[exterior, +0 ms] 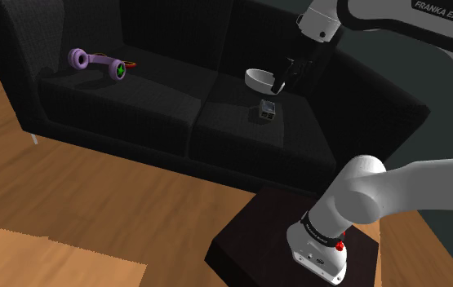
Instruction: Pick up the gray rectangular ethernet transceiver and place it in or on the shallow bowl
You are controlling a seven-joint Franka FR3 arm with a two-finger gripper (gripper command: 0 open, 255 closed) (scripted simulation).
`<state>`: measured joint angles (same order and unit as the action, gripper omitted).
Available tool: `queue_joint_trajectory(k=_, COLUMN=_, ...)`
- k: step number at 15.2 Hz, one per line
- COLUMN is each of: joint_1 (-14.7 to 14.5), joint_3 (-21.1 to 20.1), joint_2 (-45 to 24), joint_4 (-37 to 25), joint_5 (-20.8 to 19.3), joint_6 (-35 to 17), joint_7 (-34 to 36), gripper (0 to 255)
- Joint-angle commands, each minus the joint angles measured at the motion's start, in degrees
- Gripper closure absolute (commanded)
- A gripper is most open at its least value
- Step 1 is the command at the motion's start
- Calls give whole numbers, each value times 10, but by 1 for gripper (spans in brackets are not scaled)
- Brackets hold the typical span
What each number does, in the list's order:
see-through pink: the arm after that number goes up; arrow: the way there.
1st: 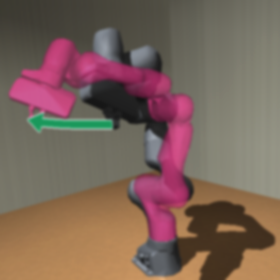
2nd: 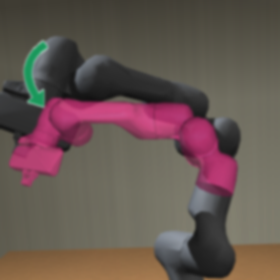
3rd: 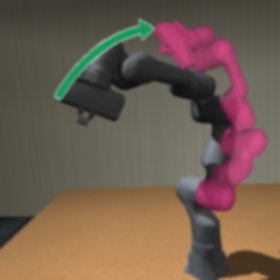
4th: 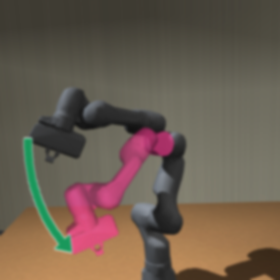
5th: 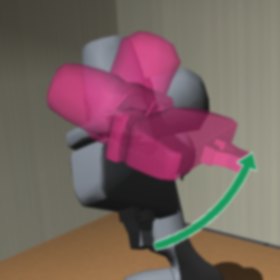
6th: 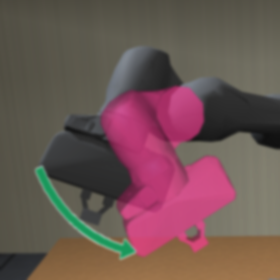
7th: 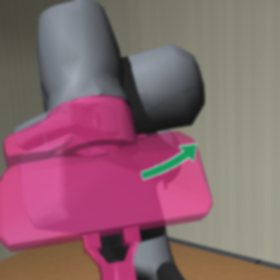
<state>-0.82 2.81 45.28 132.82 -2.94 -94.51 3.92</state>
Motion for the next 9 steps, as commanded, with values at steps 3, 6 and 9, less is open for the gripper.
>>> queue_joint_trajectory(k=3, joint_1=12, joint_3=14, joint_2=-20, joint_4=10, joint_5=-8, joint_6=-26, joint_7=1, gripper=0)
queue_joint_trajectory(k=6, joint_1=29, joint_3=34, joint_2=-53, joint_4=22, joint_5=-19, joint_6=-66, joint_7=4, gripper=0)
queue_joint_trajectory(k=9, joint_1=45, joint_3=55, joint_2=-89, joint_4=29, joint_5=-28, joint_6=-104, joint_7=6, gripper=0)
